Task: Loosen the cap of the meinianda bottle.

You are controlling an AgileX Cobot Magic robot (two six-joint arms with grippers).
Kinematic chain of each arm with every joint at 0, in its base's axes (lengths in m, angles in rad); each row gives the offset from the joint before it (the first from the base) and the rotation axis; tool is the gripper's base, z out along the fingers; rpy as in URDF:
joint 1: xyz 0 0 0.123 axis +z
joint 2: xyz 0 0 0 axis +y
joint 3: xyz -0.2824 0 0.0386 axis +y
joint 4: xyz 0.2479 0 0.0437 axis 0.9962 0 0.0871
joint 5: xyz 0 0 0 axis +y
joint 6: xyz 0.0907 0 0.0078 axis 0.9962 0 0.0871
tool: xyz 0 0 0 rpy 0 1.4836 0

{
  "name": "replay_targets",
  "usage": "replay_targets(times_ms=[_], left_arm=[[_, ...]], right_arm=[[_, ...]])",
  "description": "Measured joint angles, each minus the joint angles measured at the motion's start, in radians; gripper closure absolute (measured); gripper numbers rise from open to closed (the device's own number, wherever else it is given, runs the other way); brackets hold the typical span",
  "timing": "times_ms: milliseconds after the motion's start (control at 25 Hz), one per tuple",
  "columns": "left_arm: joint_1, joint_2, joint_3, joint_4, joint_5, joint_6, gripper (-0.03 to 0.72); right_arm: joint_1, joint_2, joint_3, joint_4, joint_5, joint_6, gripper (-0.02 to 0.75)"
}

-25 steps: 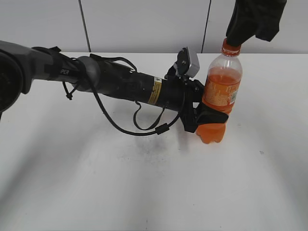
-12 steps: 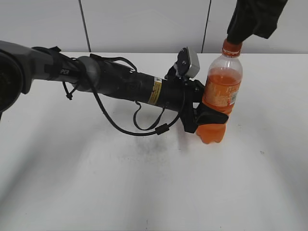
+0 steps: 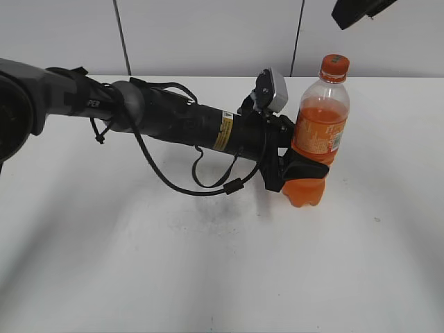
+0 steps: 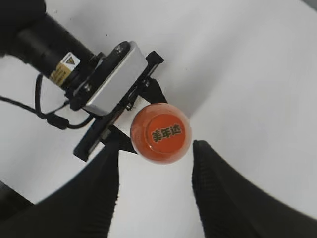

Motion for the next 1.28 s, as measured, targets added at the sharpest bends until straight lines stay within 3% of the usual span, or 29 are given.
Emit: replay_targets(times_ms=[200,560,1200,1280], left_arm=[[0.0,0.0,0.0,0.0,0.0,0.0,0.281],[0.0,0.0,0.0,0.0,0.0,0.001,0.281],[0.0,0.0,0.0,0.002,-0.001,0.003,0.281],[0.0,0.0,0.0,0.002,-0.001,0.003,0.281]], right_arm=[[0.0,0.027,0.0,0.0,0.0,0.174,0.248],[0.0,0.127,0.001,-0.01,0.0,0.223,0.237],[0.0,0.16,0.001,-0.026,-0.001,0.236,0.466],[0.0,0.16,0.001,-0.029,-0.001,0.227,0.466]])
